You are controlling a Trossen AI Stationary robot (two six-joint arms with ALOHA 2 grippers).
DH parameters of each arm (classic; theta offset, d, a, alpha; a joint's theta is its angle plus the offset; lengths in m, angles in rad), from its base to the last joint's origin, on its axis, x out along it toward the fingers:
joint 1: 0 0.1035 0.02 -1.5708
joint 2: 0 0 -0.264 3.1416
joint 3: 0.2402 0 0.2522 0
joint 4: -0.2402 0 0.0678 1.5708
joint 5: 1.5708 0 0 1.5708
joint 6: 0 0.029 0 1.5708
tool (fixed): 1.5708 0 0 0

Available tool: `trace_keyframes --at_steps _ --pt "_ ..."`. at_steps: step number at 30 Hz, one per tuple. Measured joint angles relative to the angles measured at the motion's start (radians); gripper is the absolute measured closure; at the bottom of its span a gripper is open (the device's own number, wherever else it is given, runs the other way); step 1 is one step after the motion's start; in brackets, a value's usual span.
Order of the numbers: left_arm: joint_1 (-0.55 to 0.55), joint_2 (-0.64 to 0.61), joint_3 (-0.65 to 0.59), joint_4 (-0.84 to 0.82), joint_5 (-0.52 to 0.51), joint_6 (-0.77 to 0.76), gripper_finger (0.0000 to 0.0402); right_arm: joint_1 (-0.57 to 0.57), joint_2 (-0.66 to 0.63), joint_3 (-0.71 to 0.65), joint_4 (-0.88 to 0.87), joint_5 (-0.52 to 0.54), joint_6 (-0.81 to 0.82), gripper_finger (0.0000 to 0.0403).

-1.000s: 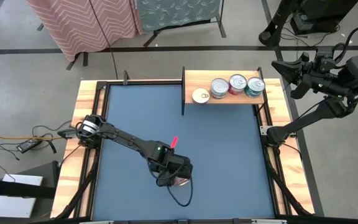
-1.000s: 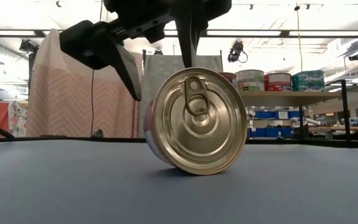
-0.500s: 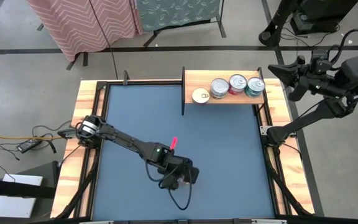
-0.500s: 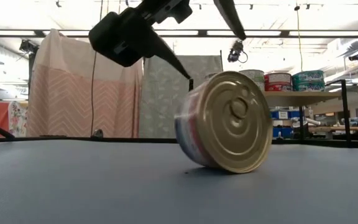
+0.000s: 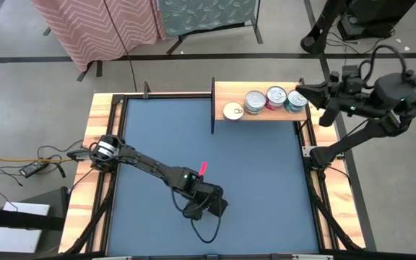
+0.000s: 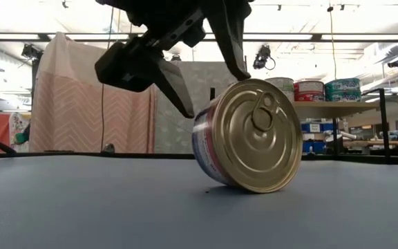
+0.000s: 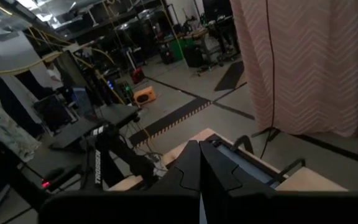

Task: Stack canned seafood by type on shelf
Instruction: Stack the blue-pink tuna can on top of the blue-pink tuna can on the shelf

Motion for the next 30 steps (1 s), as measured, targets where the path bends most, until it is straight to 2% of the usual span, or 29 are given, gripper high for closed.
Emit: trace_keyframes --at_steps 9,17,30 --pt "-0.013 -0.002 -0.003 -0.016 0.097 -0.003 0.0164 0.000 0.054 0.000 0.020 -0.021 0.021 0.0396" --pt "-0.020 0.002 -0.004 0.027 0.100 -0.006 0.0165 0.006 0.055 0.000 0.083 -0.027 -0.008 0.0396" --pt "-0.026 0.004 -0.004 0.107 0.103 0.004 0.0165 0.048 0.043 0.000 0.082 -0.024 -0.028 0.0396"
